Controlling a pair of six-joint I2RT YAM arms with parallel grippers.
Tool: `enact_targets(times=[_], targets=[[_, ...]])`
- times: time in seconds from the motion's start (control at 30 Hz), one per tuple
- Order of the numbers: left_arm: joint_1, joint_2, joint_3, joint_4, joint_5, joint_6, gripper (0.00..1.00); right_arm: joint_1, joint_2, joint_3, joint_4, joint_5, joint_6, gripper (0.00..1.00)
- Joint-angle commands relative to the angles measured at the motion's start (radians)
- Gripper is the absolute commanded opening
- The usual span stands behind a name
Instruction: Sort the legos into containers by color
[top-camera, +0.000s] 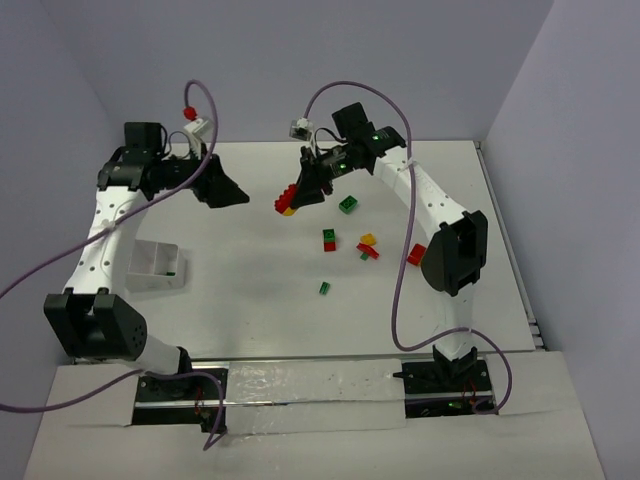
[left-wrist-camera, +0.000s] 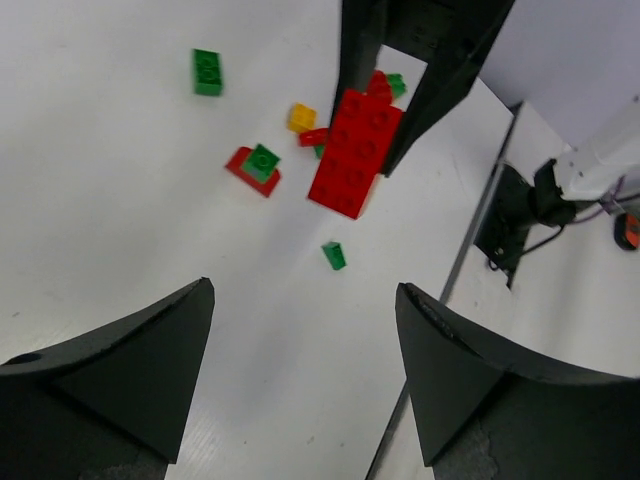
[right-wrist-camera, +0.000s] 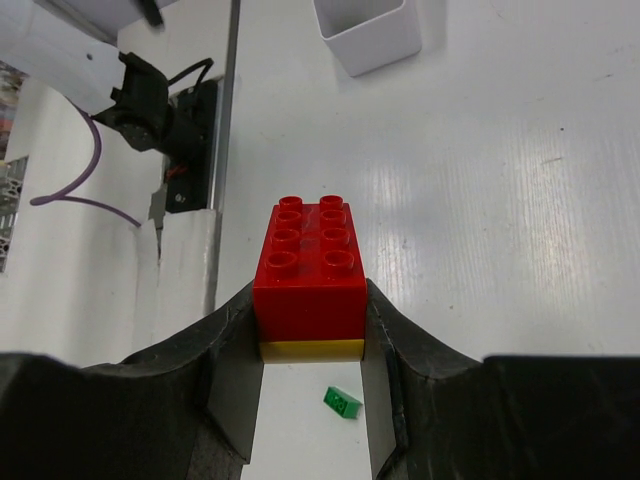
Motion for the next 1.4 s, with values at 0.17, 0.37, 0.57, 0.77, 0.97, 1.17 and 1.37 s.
enact_targets(times=[0.17,0.37,0.57,0.77,0.97,1.17,1.37], targets=[[-0.166,0.11,0.11,0.006,0.007,0.061,0.83,0.036,-0.043,0.019,0.031,-0.043,0.029,0.0],[-0.208,0.13,0.123,0.04,0.012,0.064,0.82,0.041,-0.052,0.019,0.028,-0.045,0.026,0.0],[-0.237,0.146,0.126,0.021,0.027,0.098,0.77,0.048,-0.052,0.039,0.028,-0.05,0.033,0.0],[-0.244,0.142,0.107,0.012,0.047,0.121,0.65,0.048,-0.06,0.036,0.03,-0.058,0.041,0.0],[-0.244,0.16,0.128,-0.032,0.062,0.17,0.55,0.048,-0.065,0.037,0.033,-0.067,0.047,0.0],[-0.244,0.175,0.151,-0.108,0.07,0.229,0.57,0.048,-0.07,0.031,0.033,-0.07,0.047,0.0],[-0.244,0.183,0.154,-0.119,0.078,0.246,0.42,0.048,-0.071,0.03,0.034,-0.072,0.045,0.0]])
